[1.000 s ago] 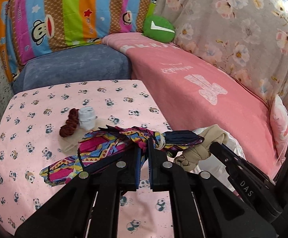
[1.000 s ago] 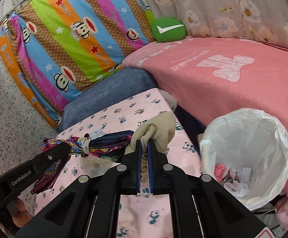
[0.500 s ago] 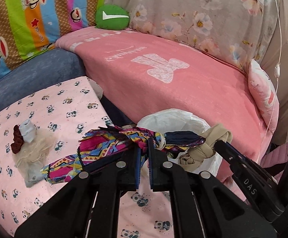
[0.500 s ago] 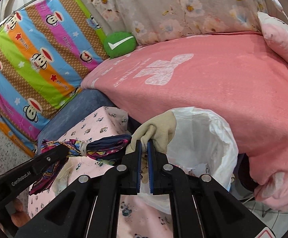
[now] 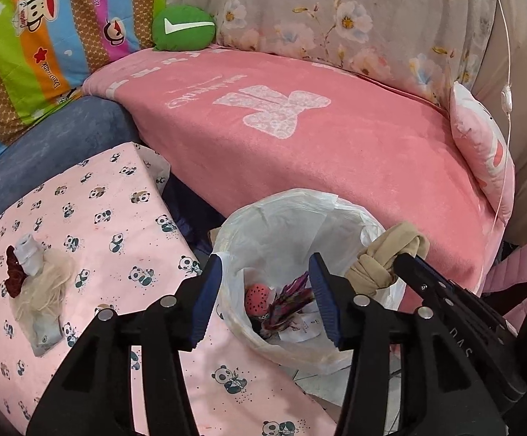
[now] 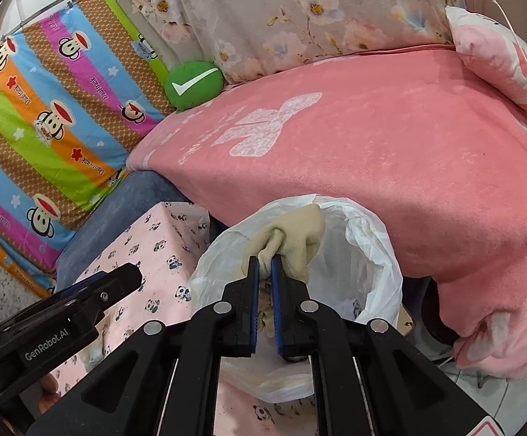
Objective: Collect trash
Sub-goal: 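Carry scarf and stocking over the trash bag and open both grippers, then move both open grippers back to the remaining mesh bag pile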
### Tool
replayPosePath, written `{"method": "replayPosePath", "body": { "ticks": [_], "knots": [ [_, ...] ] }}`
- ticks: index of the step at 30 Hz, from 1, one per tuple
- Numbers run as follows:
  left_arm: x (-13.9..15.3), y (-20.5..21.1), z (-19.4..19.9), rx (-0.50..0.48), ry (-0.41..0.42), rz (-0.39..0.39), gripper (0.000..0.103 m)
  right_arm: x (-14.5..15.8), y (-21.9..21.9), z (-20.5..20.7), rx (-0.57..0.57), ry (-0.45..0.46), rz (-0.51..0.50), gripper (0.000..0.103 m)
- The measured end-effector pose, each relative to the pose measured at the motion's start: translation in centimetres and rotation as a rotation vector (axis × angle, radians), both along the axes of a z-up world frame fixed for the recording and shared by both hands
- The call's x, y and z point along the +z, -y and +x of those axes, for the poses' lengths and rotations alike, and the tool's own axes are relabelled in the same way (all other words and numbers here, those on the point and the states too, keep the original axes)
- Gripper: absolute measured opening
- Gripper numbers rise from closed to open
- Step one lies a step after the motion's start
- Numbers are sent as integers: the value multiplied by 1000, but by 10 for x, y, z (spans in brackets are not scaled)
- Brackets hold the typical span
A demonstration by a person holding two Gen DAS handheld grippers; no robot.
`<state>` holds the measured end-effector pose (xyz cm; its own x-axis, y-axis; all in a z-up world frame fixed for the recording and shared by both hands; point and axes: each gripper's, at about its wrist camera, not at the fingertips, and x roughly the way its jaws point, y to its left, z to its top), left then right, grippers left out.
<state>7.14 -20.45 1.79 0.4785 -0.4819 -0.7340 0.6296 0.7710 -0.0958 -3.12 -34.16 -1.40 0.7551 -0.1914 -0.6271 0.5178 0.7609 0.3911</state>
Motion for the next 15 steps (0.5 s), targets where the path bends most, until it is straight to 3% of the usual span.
{"method": "replayPosePath", "body": {
  "ticks": [15],
  "knots": [
    [-10, -55, 19, 109, -41, -13, 50, 7, -38, 26, 74, -6, -30, 17]
  ]
}}
